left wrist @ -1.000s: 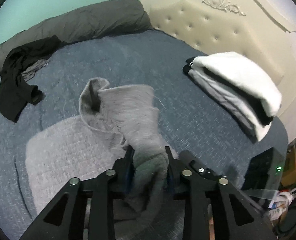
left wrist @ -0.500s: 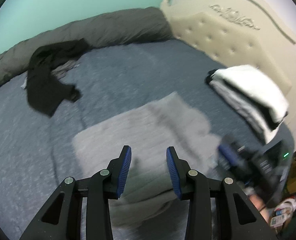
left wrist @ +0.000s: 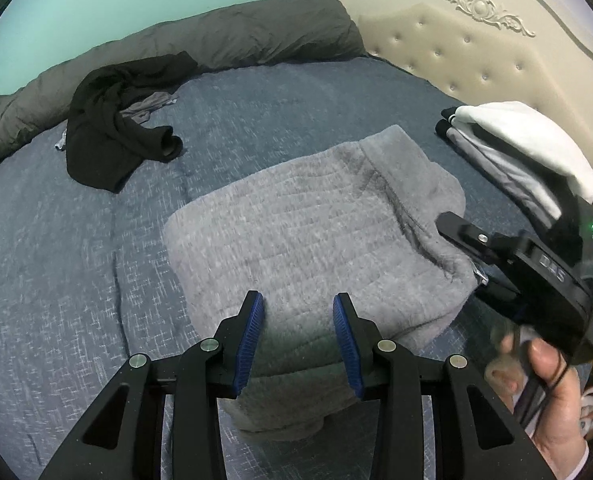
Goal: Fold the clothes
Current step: 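Lower the folded sweatpants onto the bed and open the right gripper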
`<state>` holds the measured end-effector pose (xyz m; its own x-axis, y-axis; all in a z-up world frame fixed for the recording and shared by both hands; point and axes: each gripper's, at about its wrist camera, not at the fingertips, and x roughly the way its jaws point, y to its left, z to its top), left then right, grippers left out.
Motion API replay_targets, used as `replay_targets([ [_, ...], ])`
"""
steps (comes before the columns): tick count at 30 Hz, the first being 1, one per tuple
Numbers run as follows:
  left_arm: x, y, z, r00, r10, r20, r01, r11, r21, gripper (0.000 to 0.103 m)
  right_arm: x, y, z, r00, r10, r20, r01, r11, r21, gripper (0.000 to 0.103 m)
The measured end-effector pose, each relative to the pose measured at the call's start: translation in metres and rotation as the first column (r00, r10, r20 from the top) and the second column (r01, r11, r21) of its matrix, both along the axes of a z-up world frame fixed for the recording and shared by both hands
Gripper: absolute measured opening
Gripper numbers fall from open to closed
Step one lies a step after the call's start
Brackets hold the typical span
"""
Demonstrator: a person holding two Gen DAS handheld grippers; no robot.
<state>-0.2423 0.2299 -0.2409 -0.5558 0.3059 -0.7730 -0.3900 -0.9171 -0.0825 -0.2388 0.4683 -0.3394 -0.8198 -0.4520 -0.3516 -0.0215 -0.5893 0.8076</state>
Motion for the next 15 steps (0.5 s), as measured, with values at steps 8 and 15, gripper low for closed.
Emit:
replay_targets([
  [8, 0.003, -0.003, -0.005, 1.000, -0.010, -0.002, 0.010, 1.000, 0.027, 0.040, 0.008, 0.019, -0.013, 0.997, -0.075, 0.018, 0.076, 0.993, -0.087, 0.017],
  [15, 0.006, -0.005, -0.003, 1.000, -0.002, -0.015, 0.003, 1.000, 0.027, 0.040, 0.026, 0.039, -0.013, 0.983, -0.179, 0.035, 0.182, 0.972, -0.149, 0.033],
])
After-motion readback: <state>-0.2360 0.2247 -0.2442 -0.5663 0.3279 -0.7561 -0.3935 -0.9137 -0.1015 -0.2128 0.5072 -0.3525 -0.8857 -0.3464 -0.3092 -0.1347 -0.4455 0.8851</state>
